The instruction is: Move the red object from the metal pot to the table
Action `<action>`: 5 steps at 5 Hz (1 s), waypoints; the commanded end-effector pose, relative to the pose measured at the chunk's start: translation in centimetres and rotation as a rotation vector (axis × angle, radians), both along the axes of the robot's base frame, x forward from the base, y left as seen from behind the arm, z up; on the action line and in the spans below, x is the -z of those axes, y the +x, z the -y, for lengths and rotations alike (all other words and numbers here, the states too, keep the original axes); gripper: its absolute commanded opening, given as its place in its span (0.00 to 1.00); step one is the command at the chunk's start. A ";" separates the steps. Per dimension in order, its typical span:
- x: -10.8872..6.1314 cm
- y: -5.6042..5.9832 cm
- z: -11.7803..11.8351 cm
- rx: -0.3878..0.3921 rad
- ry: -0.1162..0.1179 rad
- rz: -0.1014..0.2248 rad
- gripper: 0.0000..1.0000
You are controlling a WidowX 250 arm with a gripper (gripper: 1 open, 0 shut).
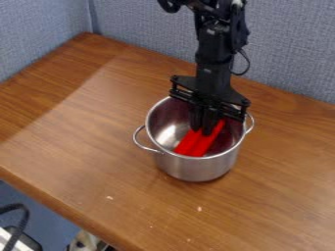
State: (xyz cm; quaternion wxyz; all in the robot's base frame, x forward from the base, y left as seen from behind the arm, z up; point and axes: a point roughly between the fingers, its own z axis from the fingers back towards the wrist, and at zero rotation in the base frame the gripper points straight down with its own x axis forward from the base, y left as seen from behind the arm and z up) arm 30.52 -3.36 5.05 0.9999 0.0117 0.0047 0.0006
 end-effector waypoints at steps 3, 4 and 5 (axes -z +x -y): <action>-1.6 0.8 -0.5 0.009 0.009 0.046 0.00; -1.7 0.9 -0.7 0.010 0.010 0.048 0.00; -1.8 1.0 -0.8 0.012 0.011 0.050 0.00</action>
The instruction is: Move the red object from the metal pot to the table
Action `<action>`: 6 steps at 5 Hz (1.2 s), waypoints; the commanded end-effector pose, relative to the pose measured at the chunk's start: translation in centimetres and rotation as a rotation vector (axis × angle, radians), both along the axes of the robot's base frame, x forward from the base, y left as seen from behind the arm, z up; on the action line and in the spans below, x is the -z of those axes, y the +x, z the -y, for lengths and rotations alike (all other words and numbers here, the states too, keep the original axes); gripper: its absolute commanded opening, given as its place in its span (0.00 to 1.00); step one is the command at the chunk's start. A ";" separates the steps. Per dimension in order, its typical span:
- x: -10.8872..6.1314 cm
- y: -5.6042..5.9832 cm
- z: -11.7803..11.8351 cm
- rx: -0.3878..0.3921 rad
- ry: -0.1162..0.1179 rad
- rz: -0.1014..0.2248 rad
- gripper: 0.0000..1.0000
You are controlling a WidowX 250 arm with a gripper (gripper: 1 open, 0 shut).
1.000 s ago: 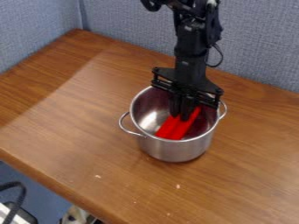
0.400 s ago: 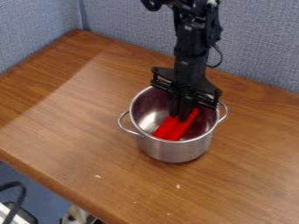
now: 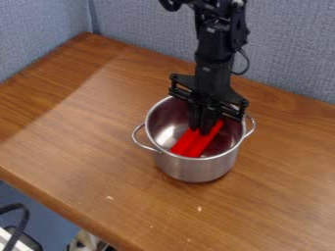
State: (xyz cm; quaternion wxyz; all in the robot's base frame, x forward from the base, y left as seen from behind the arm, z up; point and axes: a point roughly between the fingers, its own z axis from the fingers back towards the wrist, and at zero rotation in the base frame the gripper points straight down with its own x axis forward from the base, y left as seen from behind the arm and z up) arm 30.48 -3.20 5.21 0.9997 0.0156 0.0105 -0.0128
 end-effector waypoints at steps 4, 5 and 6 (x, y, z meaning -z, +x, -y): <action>-3.5 1.4 -1.5 -0.021 0.005 0.087 0.00; -4.6 1.3 -1.8 -0.023 0.001 0.100 0.00; -6.2 1.0 -2.7 -0.038 -0.013 0.122 0.00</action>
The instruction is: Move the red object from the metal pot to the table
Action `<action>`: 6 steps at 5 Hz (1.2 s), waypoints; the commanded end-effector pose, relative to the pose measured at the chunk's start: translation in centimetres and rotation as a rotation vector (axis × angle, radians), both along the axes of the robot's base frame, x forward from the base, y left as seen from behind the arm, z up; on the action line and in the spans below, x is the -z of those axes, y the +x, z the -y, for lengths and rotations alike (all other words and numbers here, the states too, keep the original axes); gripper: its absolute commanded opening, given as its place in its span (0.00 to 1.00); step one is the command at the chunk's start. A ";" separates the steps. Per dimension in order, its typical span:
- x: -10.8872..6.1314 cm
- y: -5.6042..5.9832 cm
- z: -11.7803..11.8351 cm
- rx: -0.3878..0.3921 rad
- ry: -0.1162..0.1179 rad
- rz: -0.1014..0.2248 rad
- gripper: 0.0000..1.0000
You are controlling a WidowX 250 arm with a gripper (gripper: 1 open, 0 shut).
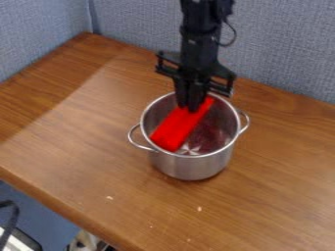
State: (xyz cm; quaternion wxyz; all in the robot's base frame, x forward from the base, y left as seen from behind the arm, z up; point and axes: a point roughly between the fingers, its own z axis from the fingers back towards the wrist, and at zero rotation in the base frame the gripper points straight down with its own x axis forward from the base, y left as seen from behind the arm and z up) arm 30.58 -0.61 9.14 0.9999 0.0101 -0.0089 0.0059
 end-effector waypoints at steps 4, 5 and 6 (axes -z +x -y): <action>-9.1 0.3 -8.6 -0.210 -0.148 0.206 0.00; -8.3 -0.1 -8.1 -0.183 -0.146 0.196 0.00; -7.6 -1.2 -7.7 -0.153 -0.151 0.185 0.00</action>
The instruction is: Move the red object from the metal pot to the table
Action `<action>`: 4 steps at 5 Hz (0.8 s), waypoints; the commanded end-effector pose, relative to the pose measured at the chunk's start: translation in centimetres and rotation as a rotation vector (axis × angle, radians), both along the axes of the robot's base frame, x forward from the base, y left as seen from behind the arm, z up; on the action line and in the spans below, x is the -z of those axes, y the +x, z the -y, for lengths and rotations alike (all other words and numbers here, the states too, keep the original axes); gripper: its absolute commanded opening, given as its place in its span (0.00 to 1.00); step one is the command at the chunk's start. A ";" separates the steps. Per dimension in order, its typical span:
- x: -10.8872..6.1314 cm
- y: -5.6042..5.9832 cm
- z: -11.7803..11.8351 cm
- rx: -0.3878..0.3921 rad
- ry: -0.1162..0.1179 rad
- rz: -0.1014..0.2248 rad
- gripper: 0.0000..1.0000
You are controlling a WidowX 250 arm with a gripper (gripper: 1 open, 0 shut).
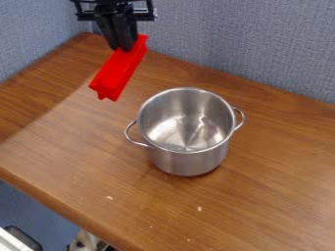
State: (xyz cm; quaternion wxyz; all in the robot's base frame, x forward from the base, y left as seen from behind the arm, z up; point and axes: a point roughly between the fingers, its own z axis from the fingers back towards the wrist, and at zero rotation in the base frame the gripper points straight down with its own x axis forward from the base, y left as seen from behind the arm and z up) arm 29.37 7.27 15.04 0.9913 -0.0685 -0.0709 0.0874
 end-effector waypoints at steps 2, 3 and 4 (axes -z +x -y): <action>1.2 -0.8 1.6 0.081 0.012 0.016 0.00; 2.2 -1.5 1.7 0.088 0.017 0.000 0.00; 2.3 -2.4 3.0 0.120 -0.011 0.002 0.00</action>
